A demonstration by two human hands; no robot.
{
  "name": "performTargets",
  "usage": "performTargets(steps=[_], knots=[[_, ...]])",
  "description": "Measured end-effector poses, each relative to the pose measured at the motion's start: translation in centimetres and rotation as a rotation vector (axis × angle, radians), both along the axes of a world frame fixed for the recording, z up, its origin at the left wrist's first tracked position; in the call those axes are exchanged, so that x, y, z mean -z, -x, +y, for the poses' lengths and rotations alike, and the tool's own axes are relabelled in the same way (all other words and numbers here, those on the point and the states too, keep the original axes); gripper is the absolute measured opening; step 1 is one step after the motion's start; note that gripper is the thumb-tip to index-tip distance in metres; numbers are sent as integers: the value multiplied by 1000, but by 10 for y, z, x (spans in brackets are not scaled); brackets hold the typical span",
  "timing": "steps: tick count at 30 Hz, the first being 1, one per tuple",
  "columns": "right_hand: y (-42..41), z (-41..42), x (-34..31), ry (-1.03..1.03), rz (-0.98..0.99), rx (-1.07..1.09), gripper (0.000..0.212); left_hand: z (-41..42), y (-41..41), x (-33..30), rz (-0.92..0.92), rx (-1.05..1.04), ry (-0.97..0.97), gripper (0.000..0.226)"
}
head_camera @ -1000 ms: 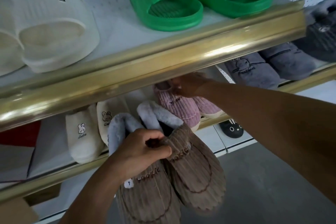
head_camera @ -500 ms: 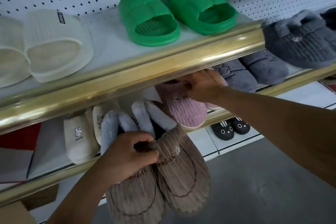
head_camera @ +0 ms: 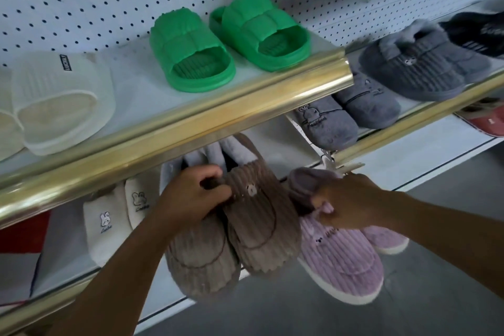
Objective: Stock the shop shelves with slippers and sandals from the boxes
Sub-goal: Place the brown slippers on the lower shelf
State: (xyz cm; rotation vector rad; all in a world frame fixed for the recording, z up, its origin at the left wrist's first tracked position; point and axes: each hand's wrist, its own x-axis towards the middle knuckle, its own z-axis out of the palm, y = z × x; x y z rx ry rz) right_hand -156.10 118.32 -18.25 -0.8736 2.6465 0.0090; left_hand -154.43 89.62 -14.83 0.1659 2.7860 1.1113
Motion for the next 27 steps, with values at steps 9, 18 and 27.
performTargets(steps=[9, 18, 27], knots=[[-20, 23, 23, 66, 90, 26, 35, 28, 107, 29, -31, -160, 225, 28], [-29, 39, 51, 162, 96, 129, 41, 37, 136, 74, 48, -260, 424, 35], [-46, 65, 43, 254, 55, 316, 18, 99, -6, 77, 294, -502, -309, 31]])
